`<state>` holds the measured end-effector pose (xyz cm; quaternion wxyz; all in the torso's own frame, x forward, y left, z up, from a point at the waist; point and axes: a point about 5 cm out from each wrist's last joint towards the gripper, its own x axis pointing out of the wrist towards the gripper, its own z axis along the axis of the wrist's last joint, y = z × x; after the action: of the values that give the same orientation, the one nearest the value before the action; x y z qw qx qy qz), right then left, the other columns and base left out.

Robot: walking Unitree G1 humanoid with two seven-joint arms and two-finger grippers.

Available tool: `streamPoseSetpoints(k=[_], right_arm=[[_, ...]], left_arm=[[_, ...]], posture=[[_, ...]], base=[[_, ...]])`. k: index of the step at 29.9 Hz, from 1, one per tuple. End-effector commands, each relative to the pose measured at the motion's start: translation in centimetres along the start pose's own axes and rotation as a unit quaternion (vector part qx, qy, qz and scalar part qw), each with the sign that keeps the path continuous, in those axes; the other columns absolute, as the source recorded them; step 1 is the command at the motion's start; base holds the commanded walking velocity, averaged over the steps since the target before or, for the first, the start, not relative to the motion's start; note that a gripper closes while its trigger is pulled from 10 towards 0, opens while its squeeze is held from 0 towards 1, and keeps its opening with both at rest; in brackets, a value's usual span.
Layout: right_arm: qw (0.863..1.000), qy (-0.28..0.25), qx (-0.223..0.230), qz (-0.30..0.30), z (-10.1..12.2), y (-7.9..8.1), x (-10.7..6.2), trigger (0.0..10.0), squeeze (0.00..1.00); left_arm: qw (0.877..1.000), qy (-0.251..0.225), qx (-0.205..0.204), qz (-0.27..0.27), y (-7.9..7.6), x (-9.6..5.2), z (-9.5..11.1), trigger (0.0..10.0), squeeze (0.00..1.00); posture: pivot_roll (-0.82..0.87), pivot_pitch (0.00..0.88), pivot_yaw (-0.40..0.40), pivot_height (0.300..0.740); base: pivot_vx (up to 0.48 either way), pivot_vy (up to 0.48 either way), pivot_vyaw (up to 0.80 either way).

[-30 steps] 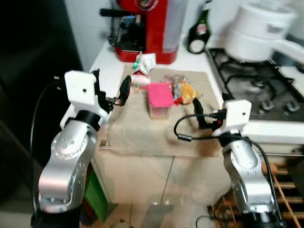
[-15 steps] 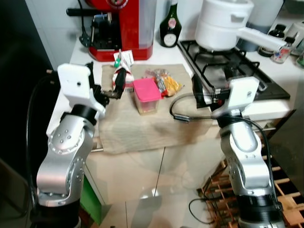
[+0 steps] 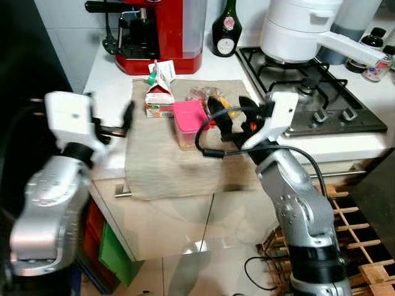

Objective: Restocking fridge

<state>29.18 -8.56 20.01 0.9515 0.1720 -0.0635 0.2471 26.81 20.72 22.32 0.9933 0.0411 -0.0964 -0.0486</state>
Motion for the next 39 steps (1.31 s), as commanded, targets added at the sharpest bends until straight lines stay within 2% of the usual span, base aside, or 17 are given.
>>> streamPoseSetpoints(k=[1, 3, 6, 9, 10, 11, 14, 19, 22, 24, 26, 29, 33, 39], right_arm=[[1.0, -0.002, -0.008, 0.016, 0.5, 0.9, -0.2, 10.0, 0.0], [1.0, 0.0, -0.017, 0.02, 0.5, 1.1, -0.4, 10.0, 0.0], [0.999, 0.005, -0.039, 0.015, 0.5, 1.0, -0.6, 10.0, 0.0], [0.997, -0.006, -0.075, -0.002, 0.9, 0.6, -0.7, 10.0, 0.0], [0.995, -0.013, -0.1, -0.013, 1.3, 0.4, -0.7, 10.0, 0.0], [0.995, -0.013, -0.1, -0.013, 1.3, 0.4, -0.7, 10.0, 0.0], [0.989, -0.015, -0.141, -0.047, 1.6, 0.0, -0.3, 10.0, 0.0], [0.985, -0.013, -0.149, -0.084, 1.8, -0.9, 0.0, 10.0, 0.0], [0.979, -0.006, -0.166, -0.121, 1.7, -1.9, 0.4, 10.0, 0.0], [0.978, -0.004, -0.167, -0.123, 1.6, -2.0, 0.5, 10.0, 0.0], [0.982, 0.008, -0.142, -0.124, 1.1, -1.9, 0.7, 10.0, 0.0], [0.983, 0.013, -0.135, -0.126, 0.9, -2.0, 0.7, 10.0, 0.0], [0.985, 0.037, -0.101, -0.135, 0.1, -2.0, 0.4, 10.0, 0.0], [0.993, 0.023, -0.087, -0.081, 0.4, -0.3, 0.5, 10.0, 0.0]], left_arm=[[1.0, 0.005, -0.009, -0.021, -0.6, 0.1, -0.1, 10.0, 0.0], [1.0, 0.002, -0.008, -0.024, -0.7, 0.1, 0.0, 10.0, 0.0], [1.0, -0.013, 0.017, -0.019, -1.1, 0.3, 0.4, 10.0, 0.0], [0.999, -0.017, 0.002, -0.049, -2.0, 0.5, 0.6, 10.0, 0.0], [0.997, -0.014, -0.005, -0.07, -2.4, 0.6, 0.5, 10.0, 0.0], [0.997, -0.014, -0.005, -0.07, -2.4, 0.6, 0.5, 10.0, 0.0], [0.995, -0.01, -0.011, -0.095, -2.7, 1.1, 0.5, 10.0, 0.0], [0.992, -0.008, -0.024, -0.126, -3.3, 1.1, 0.6, 10.0, 0.0], [0.973, -0.005, -0.026, -0.228, -5.3, 0.4, 0.6, 10.0, 0.0], [0.97, -0.005, -0.028, -0.242, -5.5, 0.2, 0.6, 10.0, 0.0], [0.961, 0.003, -0.034, -0.276, -6.0, -0.2, 0.6, 10.0, 0.0], [0.959, 0.006, -0.034, -0.283, -6.2, -0.4, 0.5, 10.0, 0.0], [0.955, 0.008, -0.039, -0.294, -6.5, -0.7, 0.6, 10.0, 0.0], [0.951, -0.002, -0.048, -0.304, -6.7, -0.9, 0.9, 10.0, 0.0]], posture=[[0.06, 0.023, -0.024, 0.74], [0.06, 0.024, -0.023, 0.74], [0.05, 0.025, -0.017, 0.74], [0.05, 0.024, -0.017, 0.74], [0.05, 0.023, -0.019, 0.74], [0.05, 0.023, -0.019, 0.74], [0.05, 0.02, -0.018, 0.74], [0.05, 0.017, -0.015, 0.74], [0.05, 0.017, -0.012, 0.74], [0.05, 0.017, -0.009, 0.74], [0.05, 0.018, -0.011, 0.74], [0.05, 0.018, -0.011, 0.74], [0.05, 0.022, -0.015, 0.74], [0.05, 0.022, -0.018, 0.74]], base=[[0.0, 0.476, 0.0], [0.0, 0.476, 0.0], [0.0, 0.32, 0.0], [0.0, 0.0, 0.0], [0.0, 0.0, 0.0], [0.0, 0.0, 0.0], [0.0, 0.0, 0.0], [0.0, 0.0, 0.0], [0.0, 0.0, 0.0], [0.0, 0.0, 0.0], [0.0, 0.0, 0.0], [0.0, 0.0, 0.0], [0.0, 0.0, 0.0], [0.0, 0.0, 0.0]])
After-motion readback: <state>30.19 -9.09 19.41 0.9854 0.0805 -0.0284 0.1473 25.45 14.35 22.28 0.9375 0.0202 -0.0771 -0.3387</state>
